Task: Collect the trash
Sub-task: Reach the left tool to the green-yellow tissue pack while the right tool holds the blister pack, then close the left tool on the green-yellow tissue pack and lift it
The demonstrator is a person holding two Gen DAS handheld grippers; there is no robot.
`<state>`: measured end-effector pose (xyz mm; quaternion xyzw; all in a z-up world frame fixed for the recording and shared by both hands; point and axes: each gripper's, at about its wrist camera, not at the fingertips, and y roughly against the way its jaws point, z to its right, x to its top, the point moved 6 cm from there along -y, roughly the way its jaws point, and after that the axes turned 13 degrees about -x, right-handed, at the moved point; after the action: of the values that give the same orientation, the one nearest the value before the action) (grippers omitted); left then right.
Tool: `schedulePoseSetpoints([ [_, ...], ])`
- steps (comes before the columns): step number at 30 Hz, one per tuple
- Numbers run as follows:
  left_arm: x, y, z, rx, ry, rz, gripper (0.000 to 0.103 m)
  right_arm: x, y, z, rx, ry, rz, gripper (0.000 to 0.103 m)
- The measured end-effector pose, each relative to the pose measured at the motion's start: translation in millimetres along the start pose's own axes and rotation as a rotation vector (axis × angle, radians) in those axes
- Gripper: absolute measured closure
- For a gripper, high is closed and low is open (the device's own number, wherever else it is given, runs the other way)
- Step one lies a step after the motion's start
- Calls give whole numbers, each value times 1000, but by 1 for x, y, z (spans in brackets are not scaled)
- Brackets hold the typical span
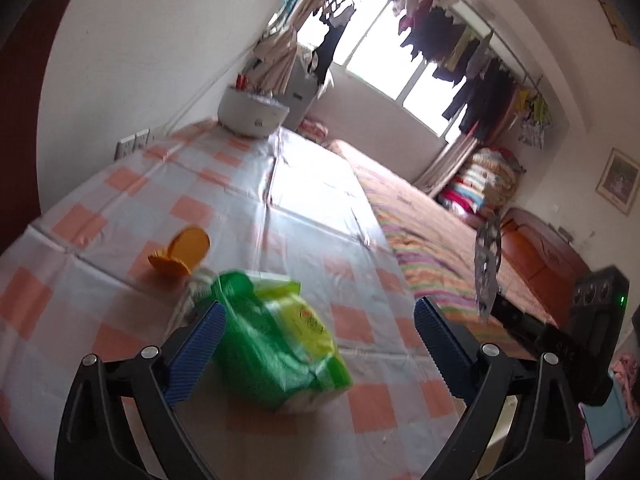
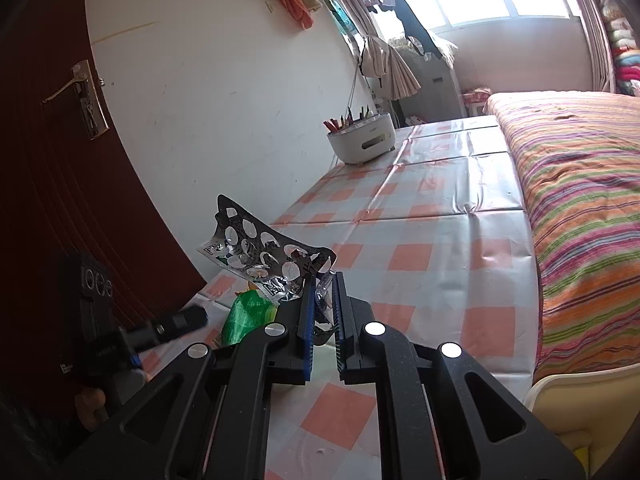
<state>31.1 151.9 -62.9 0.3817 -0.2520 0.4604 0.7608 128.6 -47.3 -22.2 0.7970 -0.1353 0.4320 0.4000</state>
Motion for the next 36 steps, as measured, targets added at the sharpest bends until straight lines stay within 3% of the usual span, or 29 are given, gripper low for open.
schedulePoseSetpoints([
  [4, -23, -24, 2, 8, 39, -142, 10, -3, -4, 1, -3, 1, -8, 95],
  [8, -37, -41, -3, 58, 39, -211, 10, -4, -2, 4, -3, 2, -5, 95],
  [12, -46, -57, -12, 54, 74, -281, 11, -5, -1, 7, -3, 0, -6, 95],
  [13, -48, -61, -14, 47, 79, -291, 21, -5, 1, 8, -4, -2, -4, 95],
  [14, -49, -65, -16, 53, 76, -300, 44, -5, 3, 8, -4, -4, -1, 95],
  [16, -52, -71, -18, 27, 86, -323, 68, -4, 6, 11, -5, -9, 6, 95],
  [18, -52, -73, -14, 4, 77, -312, 77, -3, 10, 13, -8, -16, 15, 94],
  [19, -51, -73, -11, 0, 59, -303, 103, -2, 13, 15, -10, -21, 21, 94],
  [27, -40, -67, 19, -64, -53, -203, 102, -2, 25, 28, -29, -53, 44, 94],
  [36, -31, -63, 37, -80, -116, -149, 103, 2, 37, 21, -39, -35, 78, 94],
])
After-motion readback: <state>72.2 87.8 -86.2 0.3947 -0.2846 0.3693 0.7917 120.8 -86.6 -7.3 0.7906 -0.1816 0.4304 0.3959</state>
